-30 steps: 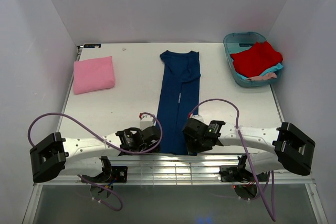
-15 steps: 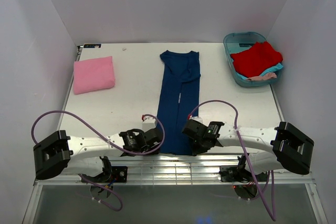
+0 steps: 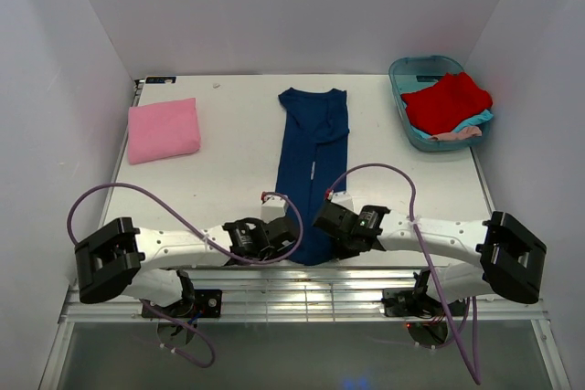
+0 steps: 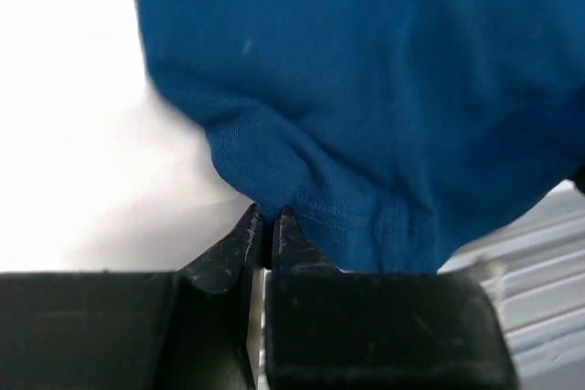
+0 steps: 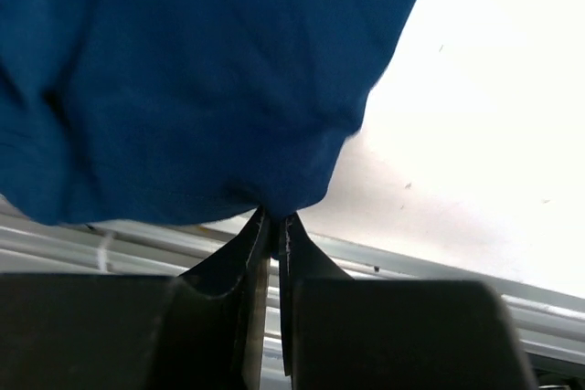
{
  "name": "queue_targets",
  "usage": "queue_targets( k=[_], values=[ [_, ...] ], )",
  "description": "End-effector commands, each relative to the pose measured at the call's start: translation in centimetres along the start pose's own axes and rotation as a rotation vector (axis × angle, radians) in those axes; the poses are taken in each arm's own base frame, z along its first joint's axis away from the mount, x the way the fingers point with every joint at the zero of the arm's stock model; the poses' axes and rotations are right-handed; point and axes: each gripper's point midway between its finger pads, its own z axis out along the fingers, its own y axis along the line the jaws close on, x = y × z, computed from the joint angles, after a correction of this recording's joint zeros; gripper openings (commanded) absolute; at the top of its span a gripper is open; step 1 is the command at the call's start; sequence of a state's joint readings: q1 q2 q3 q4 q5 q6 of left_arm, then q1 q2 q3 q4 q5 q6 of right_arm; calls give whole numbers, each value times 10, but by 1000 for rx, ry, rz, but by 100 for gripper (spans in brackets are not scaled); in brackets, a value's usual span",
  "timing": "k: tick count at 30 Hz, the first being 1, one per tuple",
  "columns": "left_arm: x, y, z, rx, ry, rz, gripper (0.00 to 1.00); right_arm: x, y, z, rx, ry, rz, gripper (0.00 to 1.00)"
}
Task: Fold and stack the t-shirts
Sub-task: Grab the bottom of the folded rectangular tshirt with both arms, then fold the folded rectangular tshirt in 1/3 of the way
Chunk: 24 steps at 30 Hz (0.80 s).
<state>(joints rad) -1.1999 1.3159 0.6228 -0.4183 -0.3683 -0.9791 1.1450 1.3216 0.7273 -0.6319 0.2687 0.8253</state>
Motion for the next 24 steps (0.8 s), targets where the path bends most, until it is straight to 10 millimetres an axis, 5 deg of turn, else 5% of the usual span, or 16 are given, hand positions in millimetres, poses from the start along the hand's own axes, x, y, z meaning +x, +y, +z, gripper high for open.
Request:
queue_targets(
  k=[1, 13, 24],
  values=[
    [-47, -15, -5, -20, -160, 31, 0, -50, -4, -25, 79, -175, -18, 8],
    [-154, -8, 2, -8, -359, -27, 0, -152, -28, -23, 200, -335, -66, 8],
    [-226, -7, 57, -5, -382, -5, 0, -222, -56, 11, 270, -351, -85, 8]
  ],
)
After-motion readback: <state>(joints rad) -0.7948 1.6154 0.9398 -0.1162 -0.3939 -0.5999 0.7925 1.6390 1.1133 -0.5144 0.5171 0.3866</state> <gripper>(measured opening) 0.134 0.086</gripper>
